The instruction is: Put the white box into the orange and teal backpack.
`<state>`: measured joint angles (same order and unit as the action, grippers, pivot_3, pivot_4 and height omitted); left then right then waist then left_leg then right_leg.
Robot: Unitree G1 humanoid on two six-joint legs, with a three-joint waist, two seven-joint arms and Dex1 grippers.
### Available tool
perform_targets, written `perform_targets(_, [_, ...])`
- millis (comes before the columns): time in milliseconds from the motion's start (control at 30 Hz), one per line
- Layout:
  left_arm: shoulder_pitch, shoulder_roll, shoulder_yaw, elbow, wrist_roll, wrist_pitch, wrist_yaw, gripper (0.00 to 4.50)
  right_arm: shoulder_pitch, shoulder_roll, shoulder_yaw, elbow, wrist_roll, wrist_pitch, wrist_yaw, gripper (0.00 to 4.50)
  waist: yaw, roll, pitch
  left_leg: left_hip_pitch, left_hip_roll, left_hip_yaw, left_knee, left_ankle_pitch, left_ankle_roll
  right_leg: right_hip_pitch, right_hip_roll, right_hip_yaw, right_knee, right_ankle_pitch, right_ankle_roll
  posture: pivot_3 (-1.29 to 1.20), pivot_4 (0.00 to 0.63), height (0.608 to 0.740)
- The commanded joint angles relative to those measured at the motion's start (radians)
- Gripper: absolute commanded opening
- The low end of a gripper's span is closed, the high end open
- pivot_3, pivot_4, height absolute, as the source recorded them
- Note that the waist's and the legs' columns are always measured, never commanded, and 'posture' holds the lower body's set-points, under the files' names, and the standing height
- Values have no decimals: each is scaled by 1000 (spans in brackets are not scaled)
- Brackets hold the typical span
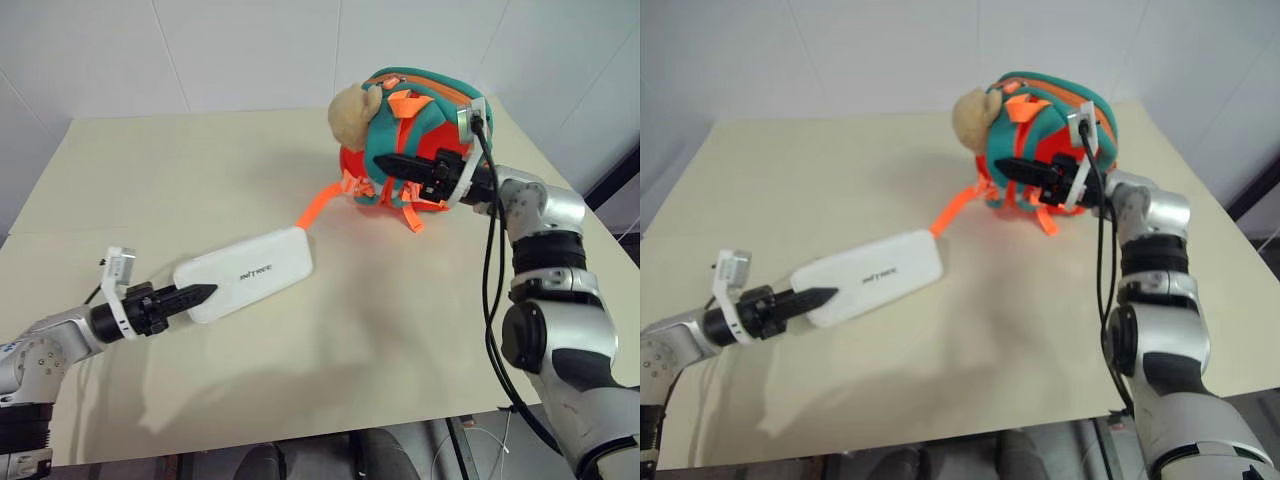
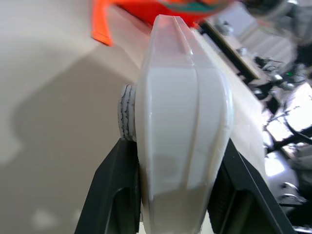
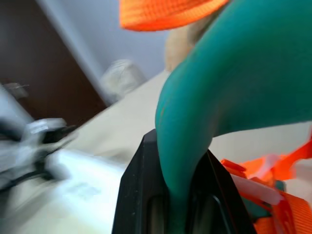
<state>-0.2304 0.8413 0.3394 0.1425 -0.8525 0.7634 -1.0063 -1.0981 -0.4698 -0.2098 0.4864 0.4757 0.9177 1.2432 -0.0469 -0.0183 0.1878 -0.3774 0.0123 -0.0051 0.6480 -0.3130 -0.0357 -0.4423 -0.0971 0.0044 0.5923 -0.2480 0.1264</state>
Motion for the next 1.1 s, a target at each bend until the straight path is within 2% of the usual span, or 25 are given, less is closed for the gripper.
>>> perform_targets(33, [-31, 19, 36, 56, 44, -83, -58, 1290, 21, -37, -34, -301, 206, 267, -28, 540, 1, 0, 0, 0, 0, 2, 0, 0, 1, -2, 0, 0, 0, 0, 0, 0, 150, 740])
perform_targets(233, [-54, -11, 52, 118, 80, -144, -70, 1290, 120, -46, -153, -586, 518, 670, -156, 540, 15, -1, 0, 0, 1, 6, 1, -4, 3, -2, -1, -2, 0, 0, 0, 0, 150, 740])
perform_targets(300, [-45, -18, 62, 123, 82, -157, -74, 1290, 177, -86, -147, -622, 663, 696, -212, 540, 19, -1, -1, 0, 1, 7, 2, -5, 4, -2, -2, -2, 0, 0, 0, 0, 150, 740])
perform_targets(400, [-22, -14, 73, 130, 89, -174, -90, 1290, 279, -211, -103, -634, 910, 697, -291, 540, 26, -2, -1, 0, 0, 9, 4, -7, 7, -2, -4, -3, 0, 0, 0, 0, 150, 740])
perform_targets(533, [12, -26, 101, 72, 77, -180, -86, 1290, 350, -292, -77, -621, 1056, 697, -398, 540, 20, -2, -1, 0, 0, 15, 7, -10, 12, -2, -6, -3, -1, 1, 1, 0, 150, 740])
perform_targets(600, [31, -30, 116, 33, 66, -182, -84, 1290, 356, -299, -69, -594, 1055, 690, -425, 540, 18, -2, -1, 0, 0, 15, 8, -10, 13, -2, -6, -3, 0, 1, 2, 0, 150, 740])
perform_targets(700, [42, -33, 158, -36, 31, -156, -62, 1290, 356, -297, -52, -529, 974, 650, -443, 540, 18, -3, -2, 1, 2, 16, 9, -11, 14, -2, -4, -3, 1, 2, 1, 0, 150, 740])
perform_targets(800, [43, -23, 227, -114, -58, -87, -50, 1290, 362, -299, -18, -509, 903, 610, -407, 540, 21, -4, -2, 1, 3, 16, 11, -11, 14, -2, -3, -3, 2, 3, 0, 0, 150, 740])
perform_targets(1100, [43, 0, 411, -317, -293, 55, 53, 1290, 376, -236, 66, -518, 821, 540, -338, 540, 21, -5, -2, 1, 2, 15, 14, -11, 15, -1, -4, -2, 2, 4, 1, 0, 150, 740])
